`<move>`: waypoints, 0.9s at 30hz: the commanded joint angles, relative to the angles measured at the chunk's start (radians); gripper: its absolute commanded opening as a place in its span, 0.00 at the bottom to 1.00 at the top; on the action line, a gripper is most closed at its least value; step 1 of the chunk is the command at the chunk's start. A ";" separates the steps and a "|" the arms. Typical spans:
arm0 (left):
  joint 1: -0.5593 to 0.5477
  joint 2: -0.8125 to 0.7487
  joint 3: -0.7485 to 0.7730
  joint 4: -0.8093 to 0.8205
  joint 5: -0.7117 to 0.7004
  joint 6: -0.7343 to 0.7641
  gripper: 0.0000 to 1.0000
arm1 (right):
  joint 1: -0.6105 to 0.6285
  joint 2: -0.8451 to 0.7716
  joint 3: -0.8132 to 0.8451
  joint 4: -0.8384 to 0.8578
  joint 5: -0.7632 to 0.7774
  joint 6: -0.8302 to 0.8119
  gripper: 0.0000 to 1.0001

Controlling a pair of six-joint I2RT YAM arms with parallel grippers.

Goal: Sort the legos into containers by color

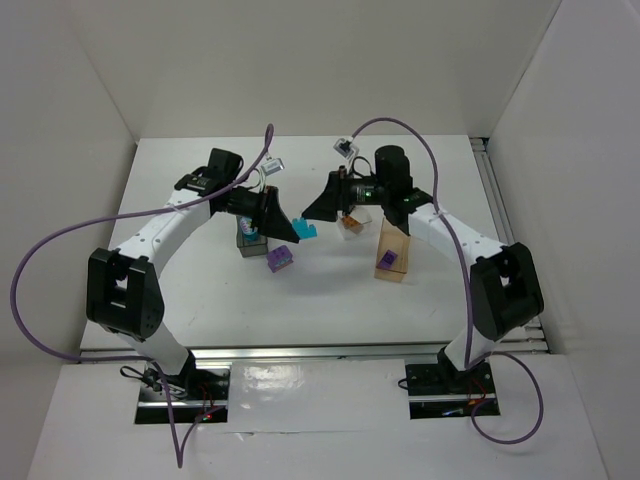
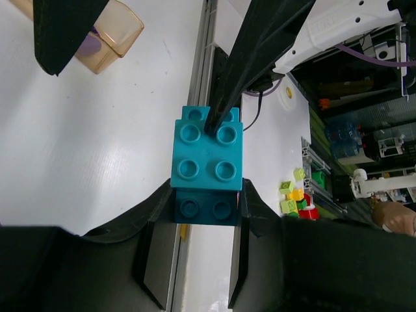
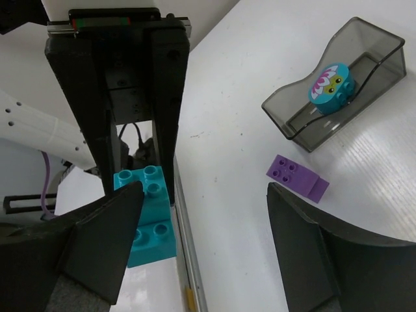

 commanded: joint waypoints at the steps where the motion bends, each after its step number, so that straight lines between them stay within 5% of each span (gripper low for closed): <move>1: 0.002 0.005 0.037 0.019 -0.030 0.041 0.00 | -0.010 -0.066 -0.033 0.127 -0.047 0.087 0.85; 13: 0.002 0.023 0.037 0.010 -0.030 0.041 0.00 | -0.035 -0.101 -0.081 0.248 -0.120 0.184 0.86; 27: 0.002 0.023 0.037 0.010 -0.021 0.041 0.00 | 0.039 -0.008 -0.013 0.112 -0.107 0.077 0.80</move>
